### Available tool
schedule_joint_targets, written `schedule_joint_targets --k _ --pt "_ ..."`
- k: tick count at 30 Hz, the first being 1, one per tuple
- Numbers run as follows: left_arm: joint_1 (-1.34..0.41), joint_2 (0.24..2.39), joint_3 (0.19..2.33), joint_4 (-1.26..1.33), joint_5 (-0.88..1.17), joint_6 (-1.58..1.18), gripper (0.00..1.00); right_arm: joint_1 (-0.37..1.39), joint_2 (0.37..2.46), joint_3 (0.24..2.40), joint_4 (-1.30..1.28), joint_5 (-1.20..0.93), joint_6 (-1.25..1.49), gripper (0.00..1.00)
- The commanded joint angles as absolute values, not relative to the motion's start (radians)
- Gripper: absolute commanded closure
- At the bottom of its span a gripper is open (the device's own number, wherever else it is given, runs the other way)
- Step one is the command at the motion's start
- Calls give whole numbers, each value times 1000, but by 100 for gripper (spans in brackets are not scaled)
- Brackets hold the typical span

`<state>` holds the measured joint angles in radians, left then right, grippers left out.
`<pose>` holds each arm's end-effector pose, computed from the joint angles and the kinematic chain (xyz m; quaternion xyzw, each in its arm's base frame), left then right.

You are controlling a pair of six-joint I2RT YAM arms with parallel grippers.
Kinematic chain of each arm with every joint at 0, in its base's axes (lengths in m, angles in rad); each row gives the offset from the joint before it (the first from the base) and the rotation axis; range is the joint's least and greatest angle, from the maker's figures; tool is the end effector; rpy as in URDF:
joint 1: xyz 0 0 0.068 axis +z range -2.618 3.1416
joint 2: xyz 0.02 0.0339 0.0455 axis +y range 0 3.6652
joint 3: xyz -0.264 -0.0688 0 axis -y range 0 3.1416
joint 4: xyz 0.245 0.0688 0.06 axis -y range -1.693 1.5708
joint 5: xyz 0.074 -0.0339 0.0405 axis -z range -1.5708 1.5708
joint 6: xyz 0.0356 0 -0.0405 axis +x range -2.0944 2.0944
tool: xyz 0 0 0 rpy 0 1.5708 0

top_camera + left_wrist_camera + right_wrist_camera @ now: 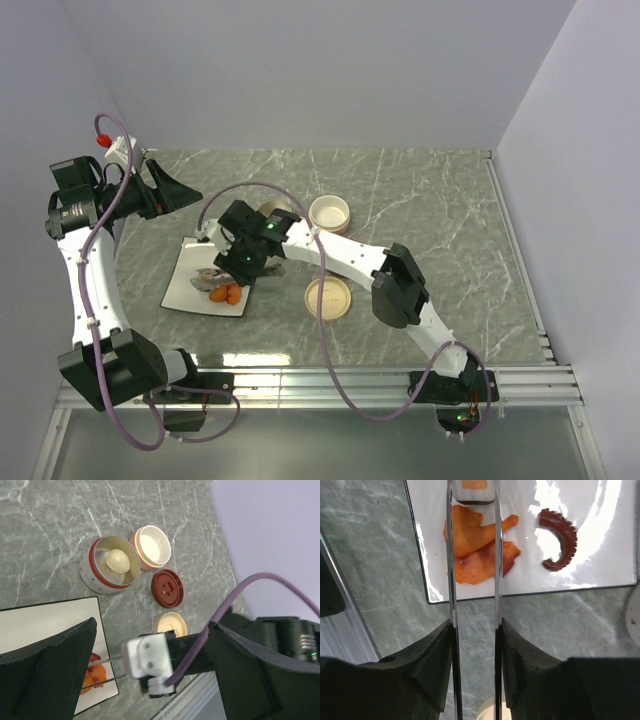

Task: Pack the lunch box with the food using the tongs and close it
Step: Pick up the food using the clamp, then place the food into the lunch box

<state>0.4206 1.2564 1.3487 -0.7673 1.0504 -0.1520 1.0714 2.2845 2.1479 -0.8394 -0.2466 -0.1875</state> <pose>0.2393 0.0732 0.3896 -0.0119 0.8095 -0.3977 0.4318 0.2340 0.4471 0.2493 -0.5877 0.7458 0.2307 0.2126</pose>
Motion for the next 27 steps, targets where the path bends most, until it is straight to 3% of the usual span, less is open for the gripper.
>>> schedule_joint_targets --k 1,9,18,27 --pt "426 1233 1339 -736 1072 -156 1 1029 2143 2175 -805 -238 -170 56" --pt "426 1238 1342 -729 1075 -167 0 921 2022 2171 -818 -267 -156 56" --pt "425 1239 1345 -727 1078 -166 1 720 1879 1990 -788 -298 -129 56" --pt "425 1238 1342 -729 1077 -161 1 660 1893 1904 -764 -336 -112 56"
